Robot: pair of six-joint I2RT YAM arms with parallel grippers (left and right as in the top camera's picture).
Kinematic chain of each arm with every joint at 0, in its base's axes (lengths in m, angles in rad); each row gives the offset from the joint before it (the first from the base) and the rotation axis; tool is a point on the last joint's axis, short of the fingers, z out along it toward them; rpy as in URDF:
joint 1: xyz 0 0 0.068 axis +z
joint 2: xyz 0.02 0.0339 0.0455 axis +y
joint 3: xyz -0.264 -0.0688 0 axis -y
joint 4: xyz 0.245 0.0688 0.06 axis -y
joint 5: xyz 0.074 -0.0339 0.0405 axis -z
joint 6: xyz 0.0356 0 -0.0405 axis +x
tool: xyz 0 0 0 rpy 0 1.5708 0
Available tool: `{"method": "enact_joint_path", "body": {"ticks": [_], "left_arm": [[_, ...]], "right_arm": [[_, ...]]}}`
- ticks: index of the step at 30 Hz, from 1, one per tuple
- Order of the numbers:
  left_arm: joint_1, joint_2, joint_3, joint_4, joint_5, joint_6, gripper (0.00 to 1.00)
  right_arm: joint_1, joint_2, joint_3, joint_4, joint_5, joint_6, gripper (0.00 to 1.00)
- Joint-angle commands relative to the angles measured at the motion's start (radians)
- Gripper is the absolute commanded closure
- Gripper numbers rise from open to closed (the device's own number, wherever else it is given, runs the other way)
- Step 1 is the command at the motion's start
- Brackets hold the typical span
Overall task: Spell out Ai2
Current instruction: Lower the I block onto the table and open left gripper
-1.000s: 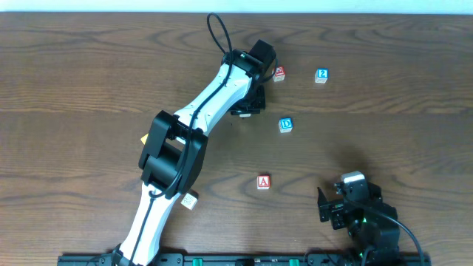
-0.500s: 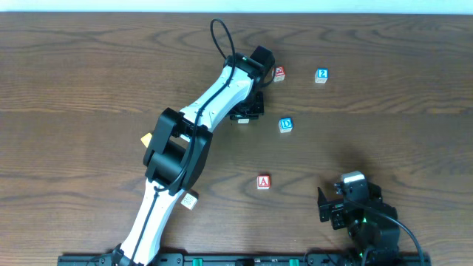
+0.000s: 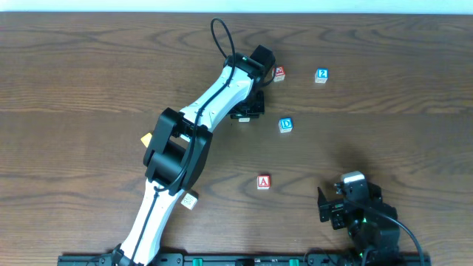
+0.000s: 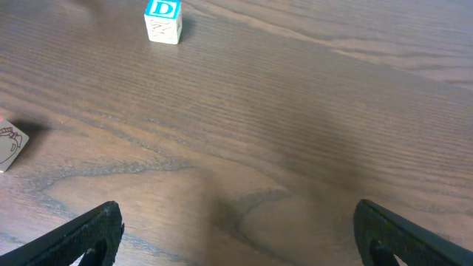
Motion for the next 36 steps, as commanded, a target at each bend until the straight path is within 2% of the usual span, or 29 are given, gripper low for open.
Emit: {"method": "enact_joint_path", "body": {"ticks": [1,3,5,9,36], "left_arm": [[0.002,0.014,0.014,-0.002,-0.019,0.021,0.76],[0.002,0.014,0.014,-0.002,-0.019,0.021,0.73],[0.002,0.014,0.014,-0.002,-0.019,0.021,0.66],[0.002,0.014,0.014,0.001,-0.02,0.021,0.61],[0.002,0.014,0.014,0.049,-0.03,0.052,0.6]], "right_arm": [[0.008,-0.005,-0.007,-0.003,-0.008,-0.011,0.01],[0.008,-0.005,-0.007,-0.003,-0.008,-0.011,0.01],[0.008,-0.005,-0.007,-0.003,-0.008,-0.011,0.01],[0.008,-0.005,-0.007,-0.003,-0.008,-0.011,0.01],[0.008,-0.005,-0.007,-0.003,-0.008,-0.011,0.01]]}}
